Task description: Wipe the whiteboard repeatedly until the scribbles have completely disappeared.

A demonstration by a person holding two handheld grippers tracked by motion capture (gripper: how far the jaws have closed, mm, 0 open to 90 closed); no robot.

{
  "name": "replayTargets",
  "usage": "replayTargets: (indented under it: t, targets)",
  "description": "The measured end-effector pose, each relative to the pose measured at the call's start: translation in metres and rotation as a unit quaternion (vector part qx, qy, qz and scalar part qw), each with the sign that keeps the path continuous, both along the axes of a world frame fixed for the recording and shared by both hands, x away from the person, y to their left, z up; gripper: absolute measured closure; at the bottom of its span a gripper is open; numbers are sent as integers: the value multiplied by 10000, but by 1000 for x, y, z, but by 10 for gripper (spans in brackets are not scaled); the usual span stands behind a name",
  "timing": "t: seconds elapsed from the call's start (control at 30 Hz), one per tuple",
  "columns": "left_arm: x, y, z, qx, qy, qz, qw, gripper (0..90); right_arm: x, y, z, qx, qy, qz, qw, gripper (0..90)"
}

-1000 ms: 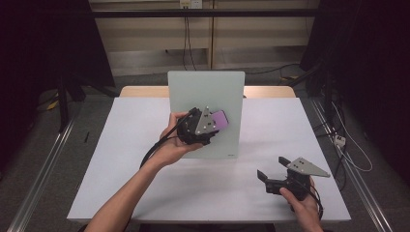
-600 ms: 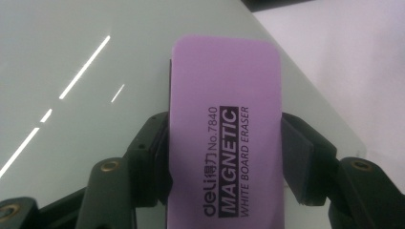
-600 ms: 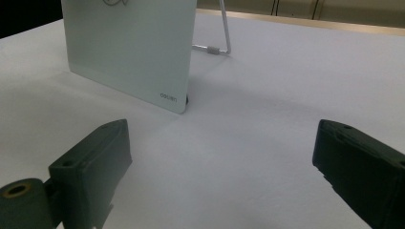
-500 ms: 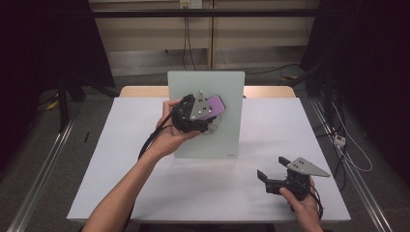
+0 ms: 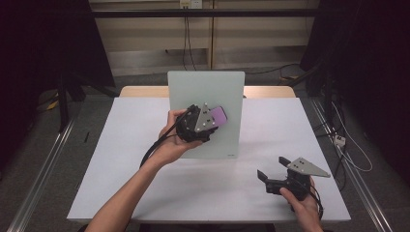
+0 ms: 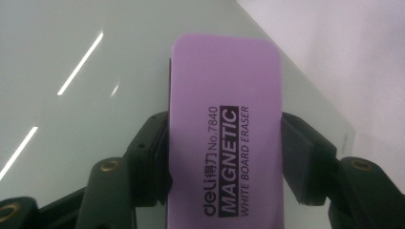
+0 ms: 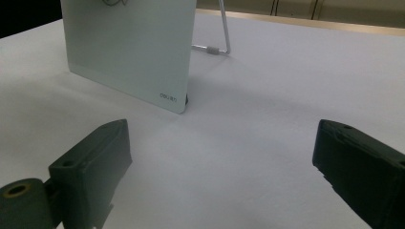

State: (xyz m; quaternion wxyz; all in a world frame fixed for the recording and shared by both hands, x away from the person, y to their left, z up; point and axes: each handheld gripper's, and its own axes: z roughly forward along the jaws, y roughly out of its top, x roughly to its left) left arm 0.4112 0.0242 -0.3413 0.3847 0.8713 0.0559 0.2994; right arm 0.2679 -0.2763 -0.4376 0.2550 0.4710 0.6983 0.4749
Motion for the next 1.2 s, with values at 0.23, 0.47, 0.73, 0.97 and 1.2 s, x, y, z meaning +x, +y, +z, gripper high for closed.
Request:
replayTargets:
  t: [0.23,0.47,0.73,0.97,1.2]
  targets:
    - [-8,-4,-19,236,26,-94,9997,409,0,0,0,-4,3,10,10000,57]
    - [-8,-5,-19,215,171,-69,9996,409,0,0,0,-23,1,18,10000,57]
    - [4,-5,16,-72,-109,175,9998,409,1,0,0,-8,2,34,10000,57]
    - [7,-10,22,25,-163,108,9998,409,1,0,0,-2,7,26,10000,57]
    - [-7,-18,-12,259,-94,-113,9996,409,0,0,0,0,-1,27,10000,57]
